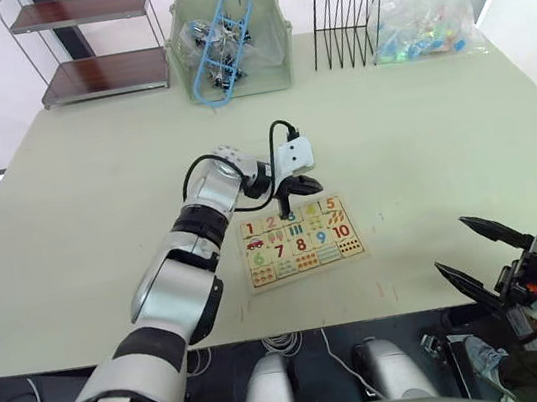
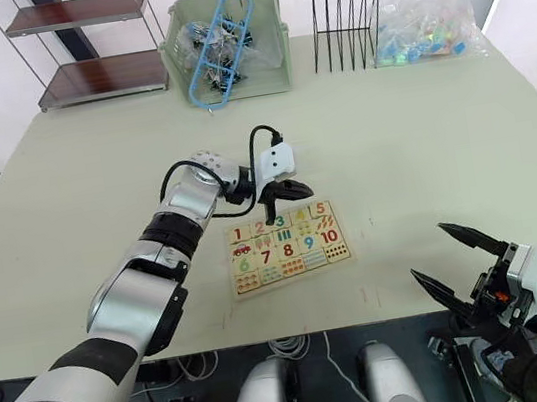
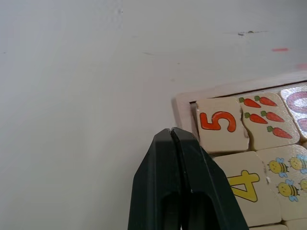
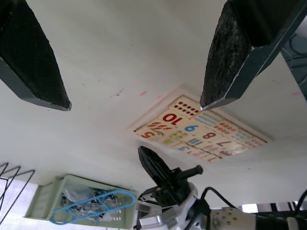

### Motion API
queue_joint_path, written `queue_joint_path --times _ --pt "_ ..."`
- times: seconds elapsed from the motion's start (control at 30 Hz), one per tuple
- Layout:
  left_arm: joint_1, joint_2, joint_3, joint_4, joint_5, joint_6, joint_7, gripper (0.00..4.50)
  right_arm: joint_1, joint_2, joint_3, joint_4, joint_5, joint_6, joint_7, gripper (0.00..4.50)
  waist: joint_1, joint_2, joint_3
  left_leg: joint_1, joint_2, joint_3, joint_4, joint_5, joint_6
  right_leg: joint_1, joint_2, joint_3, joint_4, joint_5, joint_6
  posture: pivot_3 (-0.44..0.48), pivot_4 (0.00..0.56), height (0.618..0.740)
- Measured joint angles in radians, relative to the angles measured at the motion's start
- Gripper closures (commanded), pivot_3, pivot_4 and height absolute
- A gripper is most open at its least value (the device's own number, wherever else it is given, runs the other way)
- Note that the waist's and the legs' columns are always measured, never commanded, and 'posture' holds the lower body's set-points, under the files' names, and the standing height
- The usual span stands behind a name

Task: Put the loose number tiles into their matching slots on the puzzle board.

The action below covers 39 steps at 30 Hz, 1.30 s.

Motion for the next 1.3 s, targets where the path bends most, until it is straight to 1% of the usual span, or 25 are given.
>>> queue_joint_path --times 0.3,0.97,1.3 --pt "0.0 -0.011 0.0 0.03 0.002 -0.02 -0.008 4.47 0.013 0.0 0.0 -0.015 0.0 0.0 -0.016 0.0 -0.001 0.0 0.0 0.0 0.0 0.0 0.0 0.0 0.0 0.0 0.0 0.0 0.0 0.0 0.0 0.0 0.15 0.74" --pt "0.0 -0.014 0.0 0.031 0.018 -0.026 -0.042 4.47 0.013 0.0 0.0 -0.015 -0.003 0.0 -0.016 0.0 -0.001 0.0 0.0 0.0 0.0 0.0 0.0 0.0 0.0 0.0 0.0 0.0 0.0 0.0 0.0 0.0 0.15 0.74" --pt "0.0 -0.013 0.01 0.032 0.018 -0.026 -0.034 4.47 0.01 -0.001 0.0 -0.015 -0.005 -0.001 -0.016 0.0 -0.001 0.0 0.0 0.0 0.0 0.0 0.0 0.0 0.0 0.0 0.0 0.0 0.0 0.0 0.0 0.0 0.15 0.74"
